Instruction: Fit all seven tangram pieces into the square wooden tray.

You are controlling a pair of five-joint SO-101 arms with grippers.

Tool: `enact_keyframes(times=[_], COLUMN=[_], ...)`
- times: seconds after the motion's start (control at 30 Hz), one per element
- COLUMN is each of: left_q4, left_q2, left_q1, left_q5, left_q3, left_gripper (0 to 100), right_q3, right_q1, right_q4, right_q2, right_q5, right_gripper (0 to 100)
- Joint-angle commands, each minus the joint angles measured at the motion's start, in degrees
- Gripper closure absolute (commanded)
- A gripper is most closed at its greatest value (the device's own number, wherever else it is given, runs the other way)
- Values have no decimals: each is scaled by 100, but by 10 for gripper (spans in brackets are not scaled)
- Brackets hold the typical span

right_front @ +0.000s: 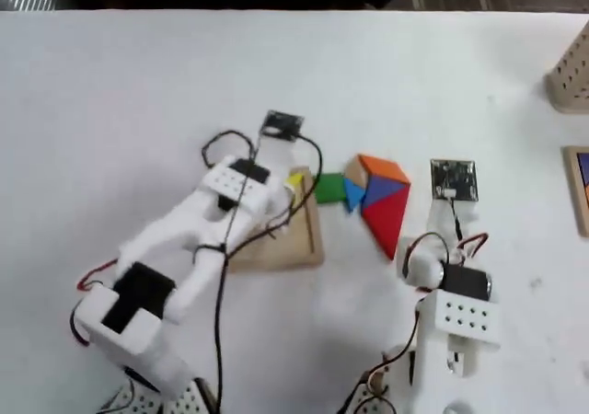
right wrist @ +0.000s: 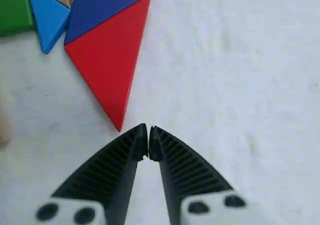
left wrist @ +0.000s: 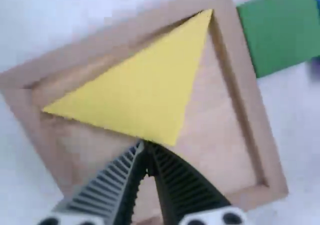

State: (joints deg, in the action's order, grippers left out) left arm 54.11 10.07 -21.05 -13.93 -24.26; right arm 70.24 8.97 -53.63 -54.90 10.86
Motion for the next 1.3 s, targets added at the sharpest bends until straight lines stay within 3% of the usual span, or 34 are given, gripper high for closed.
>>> enact_keyframes(times=[0.0, 0.37, 0.53, 0.7, 0.83, 1.0, 1.1, 1.27], left_q4=[18, 35, 615, 756, 712, 0, -431, -343], left_q2=[-48, -66, -998, -2800, -4031, -5200, -5640, -5780], left_q1=[321, 505, 505, 778, 1270, 2035, 2396, 2536], left_q5=[-53, -53, 264, 554, 563, 563, 563, 563], left_q3=[369, 352, 255, -774, -1881, -3393, -3912, -3912], left_gripper=[977, 977, 978, 978, 977, 976, 976, 973], right_q3=[-255, -255, -255, -554, -879, -1644, -2259, -3182], right_q1=[75, 66, 75, 514, 435, 426, 391, 154], right_q4=[75, 84, 163, -48, -321, -901, -1297, -1332], right_q2=[-92, -92, -92, -31, -31, 171, 884, 2563], right_q5=[-44, -44, -44, 9, 396, 923, 879, 185], right_gripper=[981, 981, 981, 981, 981, 971, 922, 913])
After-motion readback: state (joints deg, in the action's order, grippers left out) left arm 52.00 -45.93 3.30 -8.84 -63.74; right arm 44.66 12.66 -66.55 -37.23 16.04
